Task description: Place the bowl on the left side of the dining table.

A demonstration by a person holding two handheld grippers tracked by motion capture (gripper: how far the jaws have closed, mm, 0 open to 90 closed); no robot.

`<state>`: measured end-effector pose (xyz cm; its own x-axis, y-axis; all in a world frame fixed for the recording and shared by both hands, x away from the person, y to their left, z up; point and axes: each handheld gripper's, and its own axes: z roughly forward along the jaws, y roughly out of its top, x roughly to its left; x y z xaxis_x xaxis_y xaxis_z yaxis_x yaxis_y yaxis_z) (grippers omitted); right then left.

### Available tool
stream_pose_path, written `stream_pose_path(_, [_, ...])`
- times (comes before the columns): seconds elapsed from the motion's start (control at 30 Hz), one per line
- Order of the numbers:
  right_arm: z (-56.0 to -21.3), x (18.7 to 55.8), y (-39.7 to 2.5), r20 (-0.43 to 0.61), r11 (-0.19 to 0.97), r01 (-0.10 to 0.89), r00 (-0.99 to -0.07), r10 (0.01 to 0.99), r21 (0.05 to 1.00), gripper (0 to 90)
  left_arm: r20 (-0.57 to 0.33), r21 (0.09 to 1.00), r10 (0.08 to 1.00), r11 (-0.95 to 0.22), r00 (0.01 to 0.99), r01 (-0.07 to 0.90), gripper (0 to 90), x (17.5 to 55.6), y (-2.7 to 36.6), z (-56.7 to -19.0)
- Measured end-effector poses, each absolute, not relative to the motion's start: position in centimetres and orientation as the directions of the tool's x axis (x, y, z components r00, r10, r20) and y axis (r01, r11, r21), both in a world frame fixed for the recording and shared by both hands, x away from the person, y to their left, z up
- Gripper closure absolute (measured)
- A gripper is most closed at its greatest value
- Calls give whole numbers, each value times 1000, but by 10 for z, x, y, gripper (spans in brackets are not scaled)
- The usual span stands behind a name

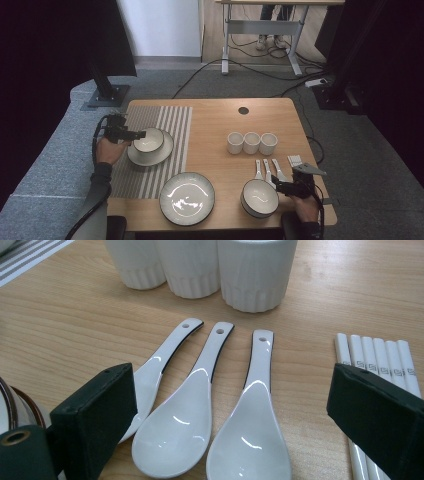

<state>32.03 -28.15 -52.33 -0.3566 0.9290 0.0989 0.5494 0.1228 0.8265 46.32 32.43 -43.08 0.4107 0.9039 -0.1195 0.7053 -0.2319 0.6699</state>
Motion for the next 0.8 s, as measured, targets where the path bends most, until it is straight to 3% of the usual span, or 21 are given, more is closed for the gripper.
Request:
stream_pose_path(0.23, [-527, 320, -281, 97, 125, 559, -351, 931, 820, 60, -120, 743, 879, -229, 462, 629, 4, 434, 319, -417])
stream_pose_path(0.47, [-531, 319, -282, 99, 125, 570, -345, 933, 812, 62, -120, 798, 861, -212, 493, 564, 0, 403, 316, -415])
stream_pose_path(0.8, [-531, 318, -283, 99, 115, 564, -335, 937, 818, 71, -109, 838, 842, -209, 528, 505, 0, 361, 314, -447])
